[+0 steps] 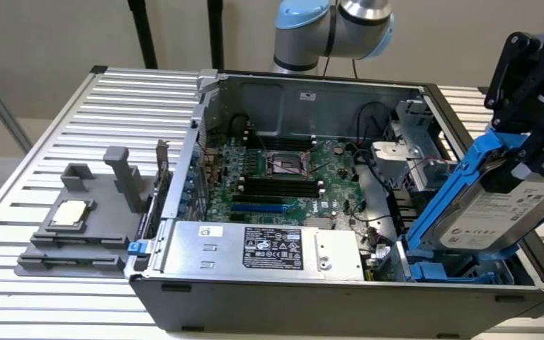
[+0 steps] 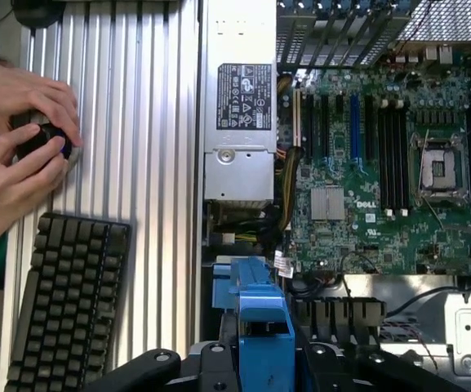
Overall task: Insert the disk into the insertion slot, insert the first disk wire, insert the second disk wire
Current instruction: 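Insert the disk into the insertion slot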
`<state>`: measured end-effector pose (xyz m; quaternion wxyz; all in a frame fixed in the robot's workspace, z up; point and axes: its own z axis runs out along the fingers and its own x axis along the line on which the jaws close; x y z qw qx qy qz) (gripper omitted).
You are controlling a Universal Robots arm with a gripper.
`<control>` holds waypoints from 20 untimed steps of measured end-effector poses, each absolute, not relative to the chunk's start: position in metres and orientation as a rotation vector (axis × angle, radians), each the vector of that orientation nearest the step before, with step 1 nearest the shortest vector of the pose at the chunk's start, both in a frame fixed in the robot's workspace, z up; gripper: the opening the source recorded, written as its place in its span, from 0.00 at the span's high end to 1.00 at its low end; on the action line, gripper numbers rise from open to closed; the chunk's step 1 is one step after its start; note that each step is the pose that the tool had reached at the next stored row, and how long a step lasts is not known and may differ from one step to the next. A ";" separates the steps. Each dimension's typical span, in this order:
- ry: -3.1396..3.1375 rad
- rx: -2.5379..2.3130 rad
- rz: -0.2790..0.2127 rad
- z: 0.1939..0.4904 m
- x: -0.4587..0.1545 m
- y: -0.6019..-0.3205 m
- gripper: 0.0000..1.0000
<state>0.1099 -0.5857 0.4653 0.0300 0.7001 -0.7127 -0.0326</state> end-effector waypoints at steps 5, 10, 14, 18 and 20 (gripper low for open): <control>-2.208 2.170 -0.086 0.465 0.110 -0.586 0.67; -2.208 2.169 -0.086 0.465 0.110 -0.586 0.67; -2.209 2.171 -0.089 0.464 0.110 -0.585 0.67; -2.210 2.171 -0.090 0.462 0.110 -0.583 0.67; -2.210 2.171 -0.091 0.460 0.110 -0.583 0.67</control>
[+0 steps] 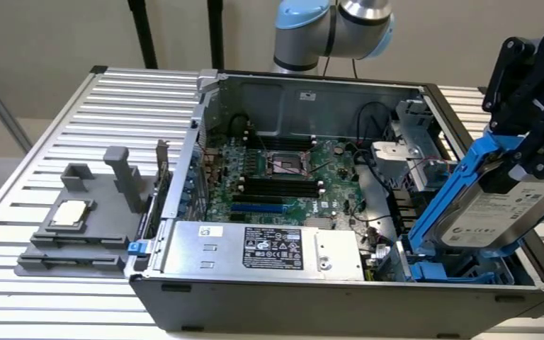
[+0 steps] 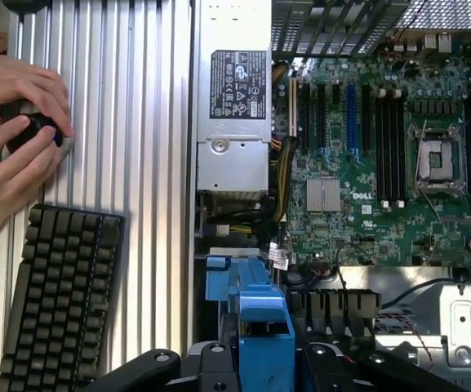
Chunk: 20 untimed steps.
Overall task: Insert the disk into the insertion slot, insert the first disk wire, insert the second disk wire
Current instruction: 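Insert the disk into the insertion slot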
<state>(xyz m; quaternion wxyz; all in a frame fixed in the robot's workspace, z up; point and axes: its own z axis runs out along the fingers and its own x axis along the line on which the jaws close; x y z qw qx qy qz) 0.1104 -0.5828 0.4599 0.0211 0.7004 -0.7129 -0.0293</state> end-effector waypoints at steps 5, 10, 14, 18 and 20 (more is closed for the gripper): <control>-2.210 2.172 -0.092 0.455 0.112 -0.583 0.67; -2.212 2.175 -0.097 0.453 0.113 -0.583 0.67; -2.211 2.179 -0.103 0.451 0.114 -0.583 0.67; -2.211 2.190 -0.117 0.450 0.114 -0.585 0.67; -2.210 2.195 -0.122 0.450 0.114 -0.587 0.67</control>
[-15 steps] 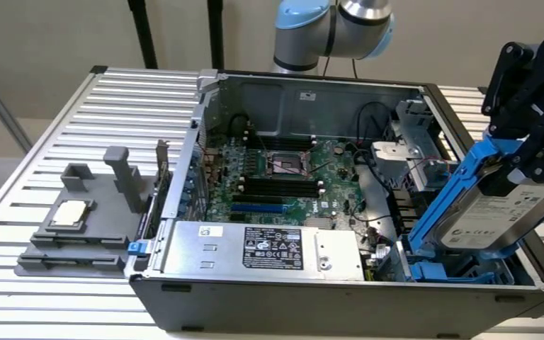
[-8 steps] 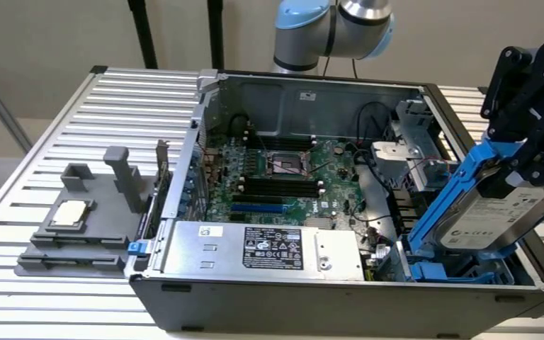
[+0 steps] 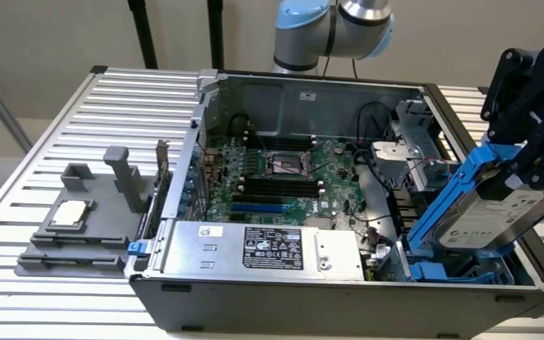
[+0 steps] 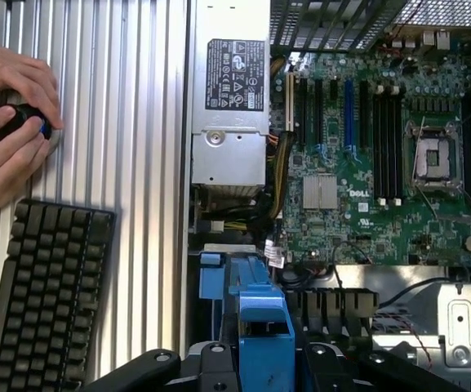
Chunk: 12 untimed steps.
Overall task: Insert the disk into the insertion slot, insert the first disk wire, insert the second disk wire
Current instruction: 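Insert the disk into the insertion slot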
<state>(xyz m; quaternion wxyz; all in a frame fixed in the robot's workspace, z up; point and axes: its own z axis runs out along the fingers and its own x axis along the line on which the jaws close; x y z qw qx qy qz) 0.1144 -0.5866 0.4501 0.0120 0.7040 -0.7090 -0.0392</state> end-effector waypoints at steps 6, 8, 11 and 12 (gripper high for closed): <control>-2.208 2.204 -0.132 0.448 0.114 -0.591 0.67; -2.207 2.207 -0.134 0.448 0.114 -0.591 0.67; -2.205 2.210 -0.136 0.448 0.114 -0.591 0.67; -2.204 2.212 -0.136 0.448 0.114 -0.591 0.67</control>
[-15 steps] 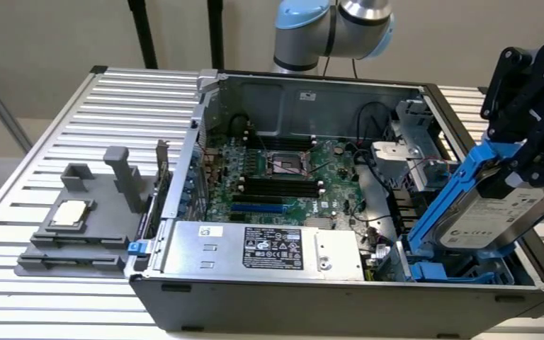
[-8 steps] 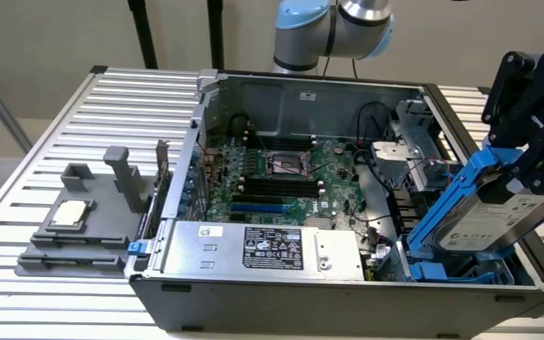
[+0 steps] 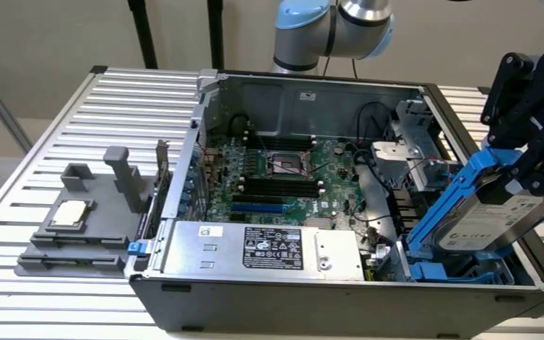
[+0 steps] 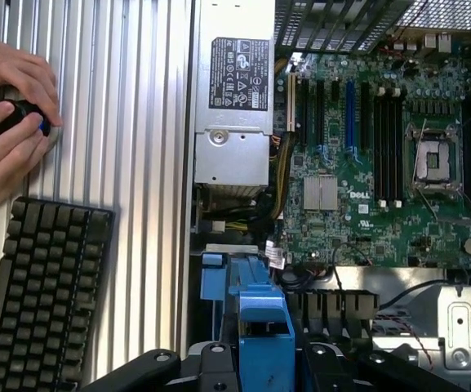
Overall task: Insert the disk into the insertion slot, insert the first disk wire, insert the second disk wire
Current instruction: 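Insert the disk into the insertion slot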
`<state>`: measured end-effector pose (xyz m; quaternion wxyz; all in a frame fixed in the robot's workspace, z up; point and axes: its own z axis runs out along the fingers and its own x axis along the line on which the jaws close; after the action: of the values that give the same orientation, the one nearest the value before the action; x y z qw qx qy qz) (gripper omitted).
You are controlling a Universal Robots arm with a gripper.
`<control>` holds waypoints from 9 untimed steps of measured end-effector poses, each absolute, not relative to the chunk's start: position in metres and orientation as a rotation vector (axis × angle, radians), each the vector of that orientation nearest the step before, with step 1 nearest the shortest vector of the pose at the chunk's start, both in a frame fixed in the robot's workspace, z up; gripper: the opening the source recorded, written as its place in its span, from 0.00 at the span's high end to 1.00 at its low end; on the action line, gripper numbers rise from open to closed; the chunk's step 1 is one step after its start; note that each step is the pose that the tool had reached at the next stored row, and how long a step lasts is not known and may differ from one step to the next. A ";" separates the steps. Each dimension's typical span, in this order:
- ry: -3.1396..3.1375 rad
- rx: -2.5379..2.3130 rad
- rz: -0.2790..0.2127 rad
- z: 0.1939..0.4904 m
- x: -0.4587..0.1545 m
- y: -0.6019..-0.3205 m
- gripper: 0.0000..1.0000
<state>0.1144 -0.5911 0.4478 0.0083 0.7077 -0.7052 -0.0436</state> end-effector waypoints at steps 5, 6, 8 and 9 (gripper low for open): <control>-2.196 2.223 -0.141 0.447 0.114 -0.591 0.67; -2.194 2.225 -0.142 0.447 0.114 -0.591 0.67; -2.190 2.232 -0.145 0.446 0.114 -0.591 0.67; -2.188 2.235 -0.146 0.446 0.114 -0.591 0.67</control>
<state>0.1135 -0.5913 0.4461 0.0053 0.7137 -0.6989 -0.0467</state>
